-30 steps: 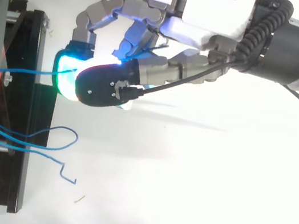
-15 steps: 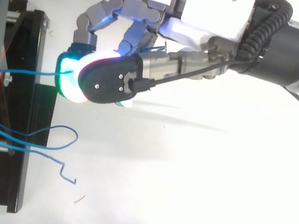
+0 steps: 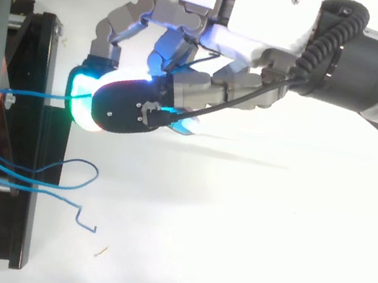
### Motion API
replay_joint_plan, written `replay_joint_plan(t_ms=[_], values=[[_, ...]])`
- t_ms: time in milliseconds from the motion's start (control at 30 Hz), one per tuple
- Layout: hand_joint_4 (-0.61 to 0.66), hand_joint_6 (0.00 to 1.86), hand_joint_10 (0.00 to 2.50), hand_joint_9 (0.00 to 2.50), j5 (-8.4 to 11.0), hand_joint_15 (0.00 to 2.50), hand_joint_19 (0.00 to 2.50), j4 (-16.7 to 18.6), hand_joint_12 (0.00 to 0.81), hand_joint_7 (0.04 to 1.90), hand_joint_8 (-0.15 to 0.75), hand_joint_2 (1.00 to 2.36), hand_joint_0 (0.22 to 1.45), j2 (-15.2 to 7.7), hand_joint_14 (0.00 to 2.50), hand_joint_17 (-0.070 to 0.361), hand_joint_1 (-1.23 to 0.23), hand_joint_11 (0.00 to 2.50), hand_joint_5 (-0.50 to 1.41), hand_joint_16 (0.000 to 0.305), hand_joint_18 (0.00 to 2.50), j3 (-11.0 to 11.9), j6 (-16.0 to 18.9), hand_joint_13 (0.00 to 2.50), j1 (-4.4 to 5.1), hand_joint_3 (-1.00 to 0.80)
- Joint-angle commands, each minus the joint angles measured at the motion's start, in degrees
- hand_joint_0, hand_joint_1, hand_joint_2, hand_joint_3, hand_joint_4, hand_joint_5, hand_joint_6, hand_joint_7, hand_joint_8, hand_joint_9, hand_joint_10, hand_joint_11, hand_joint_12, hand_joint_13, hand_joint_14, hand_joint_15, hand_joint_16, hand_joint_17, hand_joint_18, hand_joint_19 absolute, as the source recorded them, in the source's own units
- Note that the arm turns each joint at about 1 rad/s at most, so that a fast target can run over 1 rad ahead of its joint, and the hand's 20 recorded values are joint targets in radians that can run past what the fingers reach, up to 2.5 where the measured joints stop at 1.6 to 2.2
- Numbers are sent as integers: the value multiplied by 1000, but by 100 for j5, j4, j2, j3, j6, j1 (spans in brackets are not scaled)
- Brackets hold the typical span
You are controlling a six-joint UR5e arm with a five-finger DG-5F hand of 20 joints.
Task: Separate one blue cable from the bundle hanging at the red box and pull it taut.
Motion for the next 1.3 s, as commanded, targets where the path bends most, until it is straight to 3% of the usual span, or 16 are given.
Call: replay_joint_plan(t_ms=[0,400,667,833,1267], values=[[278,884,862,1070,0,973,926,-3,449,833,450,1223,586,5,1722,150,-740,1016,-176,66,1480,-4,0,1410,4,-32],[274,920,853,1000,18,1028,945,-12,435,827,430,1000,662,-4,1750,140,-827,1066,-187,62,1401,4,9,1333,30,-55],[253,923,701,979,9,1131,999,-3,402,836,396,1010,672,-4,1691,122,-845,1186,-194,54,1314,4,123,1279,30,-156],[230,921,625,972,9,1187,1016,-3,379,850,371,1015,677,-4,1640,115,-850,1248,-197,51,1277,-4,378,1262,30,-173],[222,920,599,967,0,1217,1030,6,369,845,364,1016,680,-4,1615,108,-852,1271,-201,48,1249,-4,791,1252,30,-179]])
